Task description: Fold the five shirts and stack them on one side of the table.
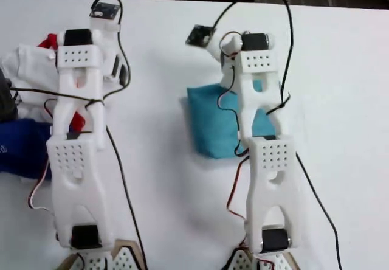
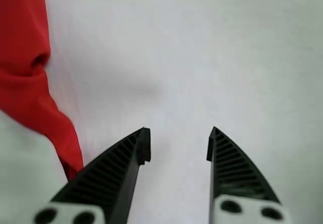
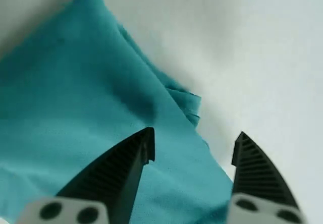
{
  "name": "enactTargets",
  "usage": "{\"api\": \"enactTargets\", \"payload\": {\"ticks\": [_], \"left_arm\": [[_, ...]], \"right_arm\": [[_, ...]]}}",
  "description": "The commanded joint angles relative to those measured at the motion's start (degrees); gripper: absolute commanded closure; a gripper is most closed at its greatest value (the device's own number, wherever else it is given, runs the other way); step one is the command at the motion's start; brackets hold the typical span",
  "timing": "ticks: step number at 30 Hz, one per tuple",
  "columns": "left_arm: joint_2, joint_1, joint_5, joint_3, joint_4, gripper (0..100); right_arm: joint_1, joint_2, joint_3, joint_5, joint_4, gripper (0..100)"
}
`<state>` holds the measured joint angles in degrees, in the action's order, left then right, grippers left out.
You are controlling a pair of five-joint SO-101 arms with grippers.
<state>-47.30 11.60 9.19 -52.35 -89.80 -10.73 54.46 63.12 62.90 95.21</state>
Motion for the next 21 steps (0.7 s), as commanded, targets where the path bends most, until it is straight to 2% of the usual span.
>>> {"api": "enactTargets", "payload": {"ticks": [1, 8, 13, 17, 21], "left_arm": [[4.0, -0.4, 0.3, -0.1, 0.8, 79], [4.0, -0.5, 0.3, -0.1, 0.6, 79], [4.0, -0.5, 0.3, -0.1, 0.6, 79], [4.0, -0.5, 0.3, -0.1, 0.6, 79], [4.0, -0.5, 0.3, -0.1, 0.5, 79]], "right_arm": [[-1.3, 0.0, 1.8, 5.9, 0.2, 74.1], [-0.9, 7.3, 2.0, 13.0, -7.1, 74.3], [0.9, 9.6, 2.1, 13.7, -10.3, 74.3], [2.3, 10.1, 1.7, 13.5, -7.3, 74.1], [2.6, 10.1, 1.8, 13.5, 0.7, 74.1]]}}
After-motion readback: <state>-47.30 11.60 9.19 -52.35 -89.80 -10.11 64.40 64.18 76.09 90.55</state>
